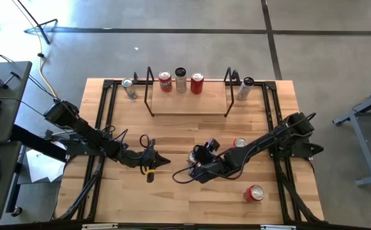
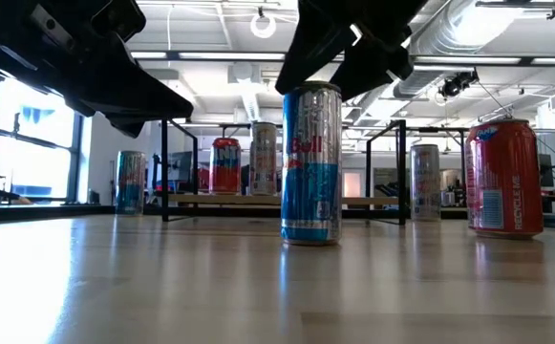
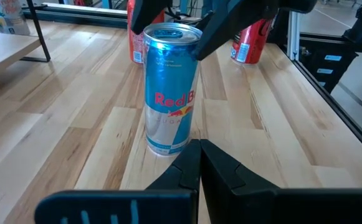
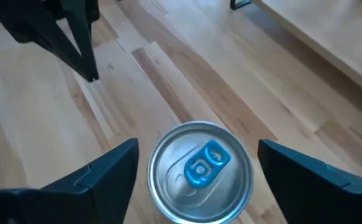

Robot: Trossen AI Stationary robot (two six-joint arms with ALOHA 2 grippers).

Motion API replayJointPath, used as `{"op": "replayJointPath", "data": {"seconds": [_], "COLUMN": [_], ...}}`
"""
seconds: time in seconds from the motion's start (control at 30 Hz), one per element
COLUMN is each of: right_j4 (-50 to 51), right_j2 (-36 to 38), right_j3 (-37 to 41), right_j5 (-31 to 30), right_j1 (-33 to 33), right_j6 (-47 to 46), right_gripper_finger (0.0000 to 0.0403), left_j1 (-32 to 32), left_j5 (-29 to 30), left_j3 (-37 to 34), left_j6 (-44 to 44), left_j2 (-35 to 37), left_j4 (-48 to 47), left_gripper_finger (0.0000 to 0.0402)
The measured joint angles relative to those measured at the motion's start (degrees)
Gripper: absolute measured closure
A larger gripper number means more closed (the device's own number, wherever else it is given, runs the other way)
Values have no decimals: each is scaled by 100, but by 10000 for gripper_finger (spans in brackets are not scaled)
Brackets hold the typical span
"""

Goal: Place canned beverage on shelf
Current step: Put the bottom blue soda can on the shelf

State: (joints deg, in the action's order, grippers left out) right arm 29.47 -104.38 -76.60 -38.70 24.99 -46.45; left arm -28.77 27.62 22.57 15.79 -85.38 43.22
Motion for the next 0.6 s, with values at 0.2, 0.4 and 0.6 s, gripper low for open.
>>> {"op": "replayJointPath", "data": {"seconds": [0.2,0.4,0.6], "right_j4": [-97,-181,-52], "right_j2": [-139,-128,249], "right_j3": [4,-4,20], "right_j5": [42,179,596], "right_j1": [-17,-18,-46], "right_j6": [-99,309,1483], "right_gripper_finger": [174,180,180], "left_j1": [-11,-13,-13], "left_j5": [0,0,0], "left_j3": [0,0,0], "left_j6": [27,18,-113], "left_j2": [0,0,0], "left_j4": [4,41,42], "left_gripper_finger": [401,401,401]}}
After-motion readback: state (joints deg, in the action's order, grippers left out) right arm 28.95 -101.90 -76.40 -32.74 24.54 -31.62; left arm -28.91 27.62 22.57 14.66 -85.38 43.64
